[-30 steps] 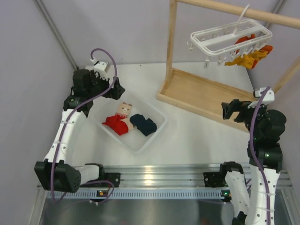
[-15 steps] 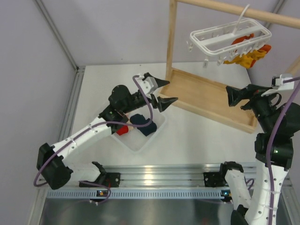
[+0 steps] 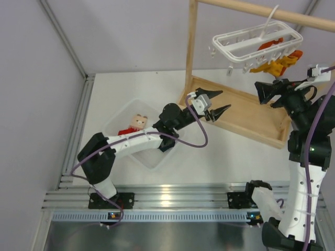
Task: Clip the socks to the hanger
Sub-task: Open the clamp at the hanger.
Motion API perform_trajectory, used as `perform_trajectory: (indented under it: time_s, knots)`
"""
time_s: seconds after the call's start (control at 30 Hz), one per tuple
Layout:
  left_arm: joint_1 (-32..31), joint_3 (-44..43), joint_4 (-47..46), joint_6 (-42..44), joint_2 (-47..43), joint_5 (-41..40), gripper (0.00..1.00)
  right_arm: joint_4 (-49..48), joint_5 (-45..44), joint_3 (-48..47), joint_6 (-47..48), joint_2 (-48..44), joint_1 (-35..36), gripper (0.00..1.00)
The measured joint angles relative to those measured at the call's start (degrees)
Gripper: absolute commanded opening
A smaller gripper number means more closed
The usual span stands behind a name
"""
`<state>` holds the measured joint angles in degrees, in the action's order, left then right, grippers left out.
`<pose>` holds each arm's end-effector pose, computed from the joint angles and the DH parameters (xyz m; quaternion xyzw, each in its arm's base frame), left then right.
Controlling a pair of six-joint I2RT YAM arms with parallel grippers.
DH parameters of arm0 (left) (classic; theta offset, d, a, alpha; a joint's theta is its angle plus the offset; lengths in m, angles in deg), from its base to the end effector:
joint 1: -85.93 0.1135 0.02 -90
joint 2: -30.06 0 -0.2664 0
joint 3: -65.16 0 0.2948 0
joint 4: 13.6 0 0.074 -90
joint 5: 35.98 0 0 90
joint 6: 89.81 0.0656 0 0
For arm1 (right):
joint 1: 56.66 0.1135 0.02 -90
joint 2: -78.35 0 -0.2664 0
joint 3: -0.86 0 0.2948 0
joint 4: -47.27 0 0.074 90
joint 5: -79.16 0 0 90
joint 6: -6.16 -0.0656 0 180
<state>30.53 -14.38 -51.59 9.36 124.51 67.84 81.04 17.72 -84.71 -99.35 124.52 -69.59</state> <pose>0.2439 -0.3811 0.3572 0.3772 0.4091 -0.3861 0.7357 0.1964 -0.0129 0.5057 -0.0173 0.6757 0.1818 0.7142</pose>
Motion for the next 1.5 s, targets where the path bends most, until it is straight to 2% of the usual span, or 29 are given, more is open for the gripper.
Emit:
perform_trajectory:
  time_s: [0.23,0.53,1.1,1.2,1.5]
  knots:
    - [-1.40,-10.23,-7.80,-0.74,11.89,-6.19,0.63,1.11,-0.22,-3.37,0.92,0.50,-0.39,0.66]
    - [-1.79,-22.86,-13.57,-1.40,19.58,-11.78,0.62,1.38,0.46,-5.05,0.87,1.77,-0.74,0.64]
    - [-3.10,-30.93,-14.29,-1.60,26.27,-14.62,0.63,-0.26,3.13,-5.05,-1.75,4.00,-0.74,0.63]
    - [-3.10,-31.80,-14.32,-1.73,26.27,-15.32,0.61,-0.50,3.26,-5.03,-1.73,4.09,-0.74,0.63]
    - [-3.08,-35.63,-13.46,-2.62,27.23,-15.41,0.44,-1.29,3.26,-5.05,-1.66,4.66,-0.74,0.62]
